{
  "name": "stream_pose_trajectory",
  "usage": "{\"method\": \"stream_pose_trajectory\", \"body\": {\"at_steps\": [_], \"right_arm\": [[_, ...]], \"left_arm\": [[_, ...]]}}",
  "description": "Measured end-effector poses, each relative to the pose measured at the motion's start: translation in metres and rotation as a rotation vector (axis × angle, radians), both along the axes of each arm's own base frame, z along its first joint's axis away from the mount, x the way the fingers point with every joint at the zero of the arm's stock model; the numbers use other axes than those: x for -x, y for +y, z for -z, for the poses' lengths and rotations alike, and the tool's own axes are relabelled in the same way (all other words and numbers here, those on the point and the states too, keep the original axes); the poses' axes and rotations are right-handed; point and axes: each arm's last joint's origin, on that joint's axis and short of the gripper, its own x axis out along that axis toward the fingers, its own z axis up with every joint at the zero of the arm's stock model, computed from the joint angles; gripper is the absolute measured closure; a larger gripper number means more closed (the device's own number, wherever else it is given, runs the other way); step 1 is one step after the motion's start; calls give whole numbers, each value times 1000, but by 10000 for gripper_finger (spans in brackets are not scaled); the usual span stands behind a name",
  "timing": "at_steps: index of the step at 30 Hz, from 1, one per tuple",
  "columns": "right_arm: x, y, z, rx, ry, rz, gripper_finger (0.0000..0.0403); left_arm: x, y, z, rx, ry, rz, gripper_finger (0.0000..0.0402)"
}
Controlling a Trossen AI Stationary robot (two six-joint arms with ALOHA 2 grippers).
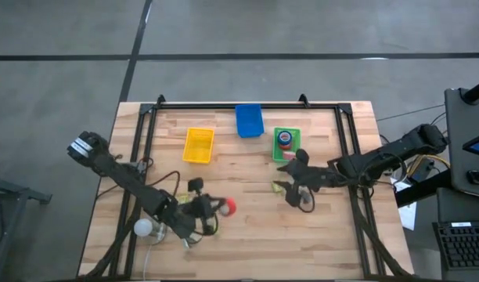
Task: Pick and place Stapler, Stapler remover, tape
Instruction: Put the red tape into the green basket
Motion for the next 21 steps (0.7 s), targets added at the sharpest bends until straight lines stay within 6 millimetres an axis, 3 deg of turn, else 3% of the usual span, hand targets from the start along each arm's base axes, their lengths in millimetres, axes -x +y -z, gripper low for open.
{"method": "stream_pose_trajectory", "body": {"at_steps": [6,11,21], "right_arm": [[7,17,12,57,-73,-7,183],[12,20,28,92,-154,24,181],[23,16,51,13,-353,20,172]], "left_arm": [[-16,21,-24,-135,-167,-217,350],[-32,54,-37,-172,-226,-336,360],[-53,110,-60,-158,-392,-290,353]]}}
